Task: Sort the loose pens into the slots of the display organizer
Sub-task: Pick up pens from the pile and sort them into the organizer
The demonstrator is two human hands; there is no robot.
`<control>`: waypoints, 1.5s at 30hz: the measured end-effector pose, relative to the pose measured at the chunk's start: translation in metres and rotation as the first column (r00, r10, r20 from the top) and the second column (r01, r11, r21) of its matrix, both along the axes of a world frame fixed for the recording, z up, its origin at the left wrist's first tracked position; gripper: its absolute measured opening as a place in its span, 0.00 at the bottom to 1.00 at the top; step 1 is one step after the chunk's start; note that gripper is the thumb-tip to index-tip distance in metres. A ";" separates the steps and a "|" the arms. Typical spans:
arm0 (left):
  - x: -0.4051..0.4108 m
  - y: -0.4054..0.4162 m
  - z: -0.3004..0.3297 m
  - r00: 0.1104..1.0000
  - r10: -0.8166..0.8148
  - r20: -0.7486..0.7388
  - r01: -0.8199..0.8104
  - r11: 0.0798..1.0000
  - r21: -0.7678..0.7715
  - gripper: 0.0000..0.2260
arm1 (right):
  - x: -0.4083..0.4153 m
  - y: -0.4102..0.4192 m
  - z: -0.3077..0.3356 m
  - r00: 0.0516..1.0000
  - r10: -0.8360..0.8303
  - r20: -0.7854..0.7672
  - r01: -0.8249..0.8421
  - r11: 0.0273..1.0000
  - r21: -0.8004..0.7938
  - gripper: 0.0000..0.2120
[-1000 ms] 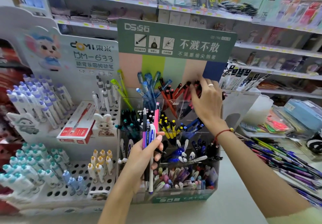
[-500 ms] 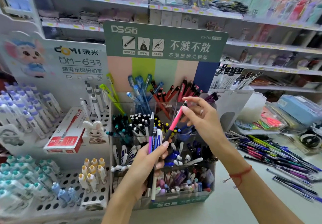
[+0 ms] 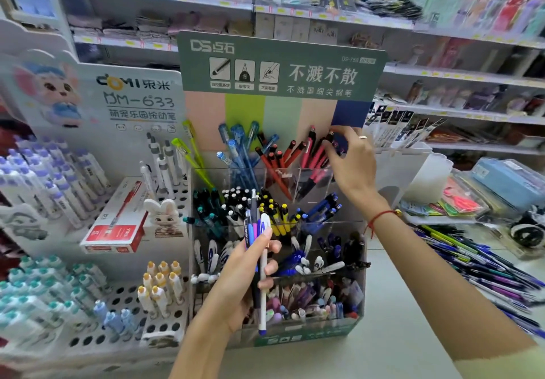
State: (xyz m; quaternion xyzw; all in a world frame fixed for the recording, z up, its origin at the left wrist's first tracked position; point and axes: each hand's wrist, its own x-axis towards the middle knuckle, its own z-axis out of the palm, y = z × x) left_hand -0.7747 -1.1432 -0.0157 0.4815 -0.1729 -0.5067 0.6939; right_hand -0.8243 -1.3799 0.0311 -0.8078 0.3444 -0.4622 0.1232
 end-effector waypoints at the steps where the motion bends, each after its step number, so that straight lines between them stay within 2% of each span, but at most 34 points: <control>1: 0.000 0.002 0.000 1.000 0.000 -0.024 0.000 1.000 -0.011 0.09 | 0.003 0.000 -0.004 1.000 0.024 -0.020 -0.024 0.999 0.024 0.14; 4: -0.001 0.008 -0.001 0.995 0.016 -0.094 -0.021 0.998 -0.054 0.16 | 0.005 0.002 -0.003 0.998 0.069 -0.004 -0.068 0.992 0.103 0.15; 6: -0.001 0.011 -0.003 0.992 0.049 -0.112 -0.055 0.997 -0.051 0.19 | 0.002 -0.002 0.000 0.994 0.079 -0.080 -0.070 0.992 0.102 0.15; 9: -0.004 0.012 -0.006 0.990 0.074 -0.119 -0.079 0.996 -0.040 0.18 | -0.005 -0.003 0.011 0.980 0.071 -0.187 -0.051 0.993 0.108 0.17; 12: -0.006 0.013 -0.009 0.991 0.079 -0.110 -0.084 0.996 -0.042 0.16 | -0.013 0.025 0.020 0.995 0.013 -0.098 -0.016 1.000 -0.022 0.16; 14: -0.007 0.012 -0.010 0.993 0.061 -0.097 -0.067 0.997 -0.049 0.16 | -0.021 0.062 0.015 0.986 0.166 -0.015 -0.166 0.986 0.018 0.12; 16: -0.009 0.010 -0.012 0.998 0.012 -0.054 -0.015 0.999 -0.053 0.16 | -0.031 0.100 0.004 0.916 0.389 -0.101 -0.355 0.900 0.254 0.07; 18: -0.011 0.009 -0.014 0.999 -0.042 0.000 0.042 0.999 -0.030 0.14 | -0.038 0.119 -0.012 0.811 0.546 -0.210 -0.400 0.780 0.482 0.09; 19: -0.012 0.008 -0.015 0.998 -0.058 0.011 0.058 0.998 -0.017 0.13 | -0.041 0.120 -0.021 0.786 0.580 -0.213 -0.399 0.740 0.541 0.09; 26: -0.019 0.010 -0.024 0.985 -0.166 0.036 0.161 0.979 0.123 0.13 | -0.067 0.110 -0.035 0.822 0.569 0.020 -0.400 0.552 0.732 0.05; 29: -0.022 0.007 -0.022 0.984 -0.133 0.119 0.110 0.977 0.181 0.11 | -0.085 0.102 -0.033 0.883 0.440 0.160 -0.373 0.455 0.809 0.04; 30: -0.021 0.007 -0.022 0.985 -0.102 0.140 0.075 0.980 0.185 0.10 | -0.092 0.097 -0.032 0.910 0.356 0.213 -0.368 0.456 0.810 0.04; 31: -0.020 0.008 -0.022 0.987 -0.062 0.147 0.035 0.984 0.177 0.10 | -0.100 0.091 -0.033 0.932 0.255 0.257 -0.355 0.501 0.789 0.04; 33: -0.015 0.013 -0.022 0.992 0.014 0.128 -0.034 0.987 0.158 0.11 | -0.114 0.079 -0.035 0.941 0.069 0.331 -0.290 0.665 0.688 0.02; 35: -0.013 0.019 -0.022 0.995 0.063 0.076 -0.075 0.985 0.156 0.11 | -0.125 0.070 -0.038 0.915 -0.029 0.403 -0.222 0.798 0.561 0.02; 37: -0.014 0.024 -0.023 0.994 0.100 -0.034 -0.094 0.984 0.151 0.10 | -0.130 0.066 -0.044 0.912 -0.058 0.406 -0.147 0.879 0.455 0.03; 39: -0.016 0.028 -0.024 0.985 0.115 -0.131 -0.096 0.985 0.144 0.10 | -0.126 0.069 -0.055 0.952 -0.046 0.302 -0.063 0.938 0.342 0.04; 42: -0.019 0.030 -0.024 0.974 0.117 -0.195 -0.093 0.987 0.128 0.11 | -0.111 0.078 -0.083 0.996 0.040 0.075 -0.055 0.976 0.212 0.04; 45: -0.020 0.031 -0.024 0.966 0.105 -0.235 -0.087 0.993 0.084 0.12 | -0.095 0.089 -0.110 0.976 0.054 -0.210 -0.046 0.998 0.044 0.03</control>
